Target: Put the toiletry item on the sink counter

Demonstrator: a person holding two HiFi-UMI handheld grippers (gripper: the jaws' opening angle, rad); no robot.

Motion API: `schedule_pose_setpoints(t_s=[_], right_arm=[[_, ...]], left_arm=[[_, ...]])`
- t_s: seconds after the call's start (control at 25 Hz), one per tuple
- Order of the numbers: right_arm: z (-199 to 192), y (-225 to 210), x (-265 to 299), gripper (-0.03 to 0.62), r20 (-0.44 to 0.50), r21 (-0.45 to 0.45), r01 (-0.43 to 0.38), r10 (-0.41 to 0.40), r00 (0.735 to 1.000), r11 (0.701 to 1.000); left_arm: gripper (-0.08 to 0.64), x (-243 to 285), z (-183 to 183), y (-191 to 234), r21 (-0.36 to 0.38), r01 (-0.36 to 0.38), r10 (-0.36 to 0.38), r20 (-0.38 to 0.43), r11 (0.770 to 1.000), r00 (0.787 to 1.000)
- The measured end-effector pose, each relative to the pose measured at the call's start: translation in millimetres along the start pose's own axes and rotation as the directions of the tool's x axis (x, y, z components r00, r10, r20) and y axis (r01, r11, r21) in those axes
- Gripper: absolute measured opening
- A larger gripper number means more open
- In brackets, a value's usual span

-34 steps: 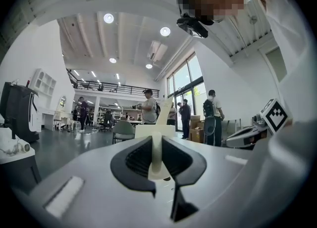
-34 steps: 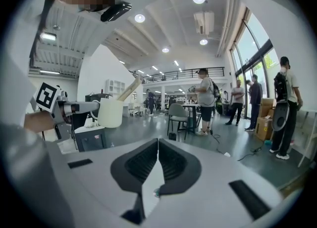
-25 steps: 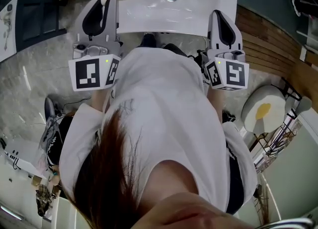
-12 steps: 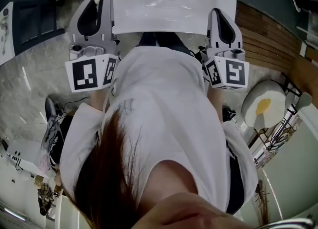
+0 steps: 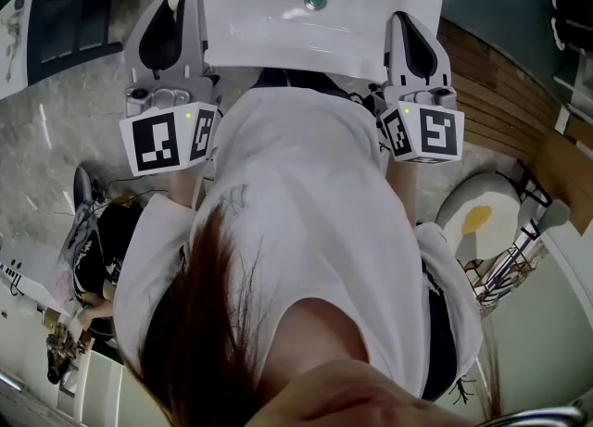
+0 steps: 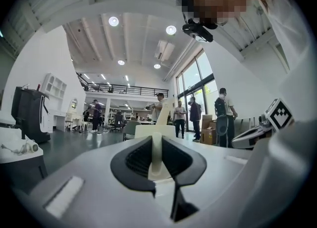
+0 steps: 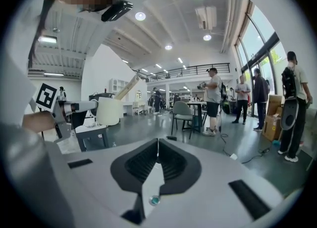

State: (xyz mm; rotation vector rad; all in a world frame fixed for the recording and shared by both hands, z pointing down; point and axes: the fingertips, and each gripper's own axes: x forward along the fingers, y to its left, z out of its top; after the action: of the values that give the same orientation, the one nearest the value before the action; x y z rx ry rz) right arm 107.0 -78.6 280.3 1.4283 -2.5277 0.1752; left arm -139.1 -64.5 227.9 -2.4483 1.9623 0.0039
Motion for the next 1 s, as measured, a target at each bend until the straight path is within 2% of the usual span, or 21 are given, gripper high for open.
schedule_pose_setpoints(t_s=[0.24, 0.44, 0.64, 1.0], right_arm=[[1, -22, 16, 0.011, -0.001, 0.017, -0.063, 0.063, 0.998, 0.998], [-5, -43, 20, 0.011, -0.016, 0.025, -0.095, 0.095, 0.995, 0.995], [-8, -47, 27, 0.011, -0.011, 0.043, -0.094, 0.094, 0.995, 0.995], [8, -27, 46, 0.011, 0.009, 0.047, -0.07, 0.07, 0.998, 0.996]], left_arm=[[0.048, 7, 4, -2, 0.004, -0.106, 0.106, 0.019, 0.994, 0.994], [0.048, 15, 2, -15, 0.011, -0.15, 0.15, 0.03, 0.989, 0.988], [0.048, 18, 4, -13, 0.026, -0.154, 0.153, 0.035, 0.988, 0.988], [0.048, 32, 12, 17, 0.045, -0.115, 0.113, 0.055, 0.992, 0.992]])
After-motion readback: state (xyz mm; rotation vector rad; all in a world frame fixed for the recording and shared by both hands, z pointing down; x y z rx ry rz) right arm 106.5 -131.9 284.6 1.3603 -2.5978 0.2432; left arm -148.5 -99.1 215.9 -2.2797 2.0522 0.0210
